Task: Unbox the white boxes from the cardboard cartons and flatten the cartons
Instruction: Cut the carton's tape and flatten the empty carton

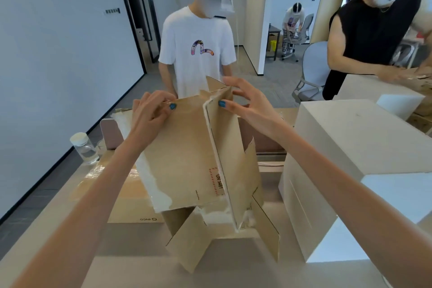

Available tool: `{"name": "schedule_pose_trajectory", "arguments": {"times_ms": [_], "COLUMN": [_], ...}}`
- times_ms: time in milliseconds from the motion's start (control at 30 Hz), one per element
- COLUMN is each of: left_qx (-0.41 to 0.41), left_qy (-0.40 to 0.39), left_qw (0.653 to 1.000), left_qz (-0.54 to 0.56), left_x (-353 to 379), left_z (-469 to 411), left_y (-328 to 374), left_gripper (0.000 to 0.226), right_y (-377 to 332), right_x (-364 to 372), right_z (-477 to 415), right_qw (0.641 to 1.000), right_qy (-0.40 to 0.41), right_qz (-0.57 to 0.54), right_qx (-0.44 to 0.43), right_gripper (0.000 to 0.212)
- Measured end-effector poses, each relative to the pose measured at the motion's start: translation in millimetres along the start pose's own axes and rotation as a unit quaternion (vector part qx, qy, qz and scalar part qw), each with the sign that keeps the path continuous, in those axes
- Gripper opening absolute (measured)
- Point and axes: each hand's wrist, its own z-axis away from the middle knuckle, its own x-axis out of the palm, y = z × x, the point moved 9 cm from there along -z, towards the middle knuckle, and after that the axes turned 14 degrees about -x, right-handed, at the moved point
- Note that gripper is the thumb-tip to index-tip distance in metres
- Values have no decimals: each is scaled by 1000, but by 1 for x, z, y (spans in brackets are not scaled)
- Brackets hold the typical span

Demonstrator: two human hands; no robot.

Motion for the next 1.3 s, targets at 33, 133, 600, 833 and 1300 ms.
{"name": "schedule_pose_trajectory", "arguments": {"times_ms": [33,133,600,833,1300], "left_qx": [8,34,98,119,64], "left_qy": [7,30,115,150,163], "left_qw": [1000,998,970,949,961], "left_qz": [-11,-42,-188,-249,-216], "left_x": [-4,-18,-53,-69,-109], "left_z": [3,14,99,134,161], "left_y": [5,22,123,174,197], "left_gripper": [14,12,16,16,18], "right_y": [-6,-19,-101,-118,-157], "right_x": [-3,-6,-7,-34,-55], "right_z": [-3,-11,33,78,113], "right_qw": [1000,995,797,830,871], "right_qy": [-1,-50,-214,-104,-9], "right_qz": [21,90,562,546,487], "right_qx": [-6,-10,-50,-53,-58], "right_gripper": [41,33,30,46,62]}}
